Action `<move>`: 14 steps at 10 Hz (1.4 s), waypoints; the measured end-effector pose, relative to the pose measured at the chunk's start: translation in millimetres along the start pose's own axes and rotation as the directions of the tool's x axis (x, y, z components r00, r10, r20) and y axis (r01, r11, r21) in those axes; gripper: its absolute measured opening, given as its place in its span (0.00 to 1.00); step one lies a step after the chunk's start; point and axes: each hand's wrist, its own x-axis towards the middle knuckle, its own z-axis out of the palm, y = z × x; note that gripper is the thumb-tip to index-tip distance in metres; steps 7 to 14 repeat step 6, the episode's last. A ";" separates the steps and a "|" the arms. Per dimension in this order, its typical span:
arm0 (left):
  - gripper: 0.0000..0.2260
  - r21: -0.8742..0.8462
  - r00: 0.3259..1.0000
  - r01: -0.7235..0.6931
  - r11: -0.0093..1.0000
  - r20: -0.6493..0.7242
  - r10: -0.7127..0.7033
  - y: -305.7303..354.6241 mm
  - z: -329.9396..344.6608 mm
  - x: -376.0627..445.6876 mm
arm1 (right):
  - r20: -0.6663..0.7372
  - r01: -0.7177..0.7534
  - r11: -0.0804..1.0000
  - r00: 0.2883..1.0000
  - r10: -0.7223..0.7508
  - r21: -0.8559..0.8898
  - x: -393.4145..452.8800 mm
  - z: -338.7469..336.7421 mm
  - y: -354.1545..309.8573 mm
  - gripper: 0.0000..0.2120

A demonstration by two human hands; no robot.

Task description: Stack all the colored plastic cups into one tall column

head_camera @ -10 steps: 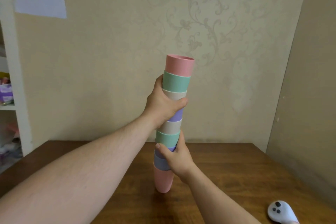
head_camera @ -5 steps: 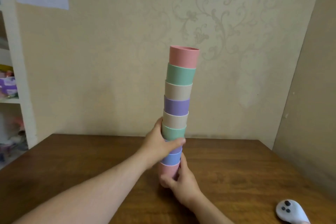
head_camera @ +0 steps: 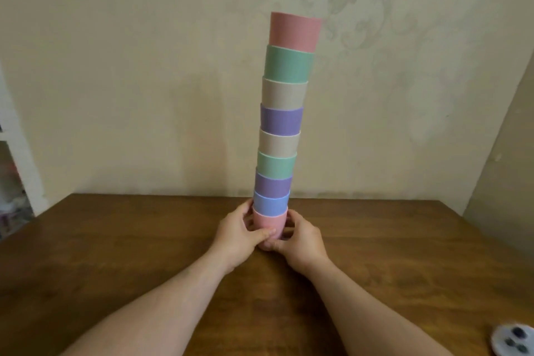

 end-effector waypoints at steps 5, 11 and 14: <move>0.49 0.077 0.984 -0.044 0.996 -0.170 0.056 -18.9 22.3 71.8 | -0.055 0.003 0.994 0.998 -0.009 -0.114 67.4 20.4 18.1 0.23; 0.54 0.073 0.979 -0.038 0.997 -0.197 0.052 -19.2 16.6 68.4 | -0.020 -0.002 0.991 1.000 0.000 -0.137 57.2 15.5 17.9 0.29; 0.54 0.073 0.979 -0.038 0.997 -0.197 0.052 -19.2 16.6 68.4 | -0.020 -0.002 0.991 1.000 0.000 -0.137 57.2 15.5 17.9 0.29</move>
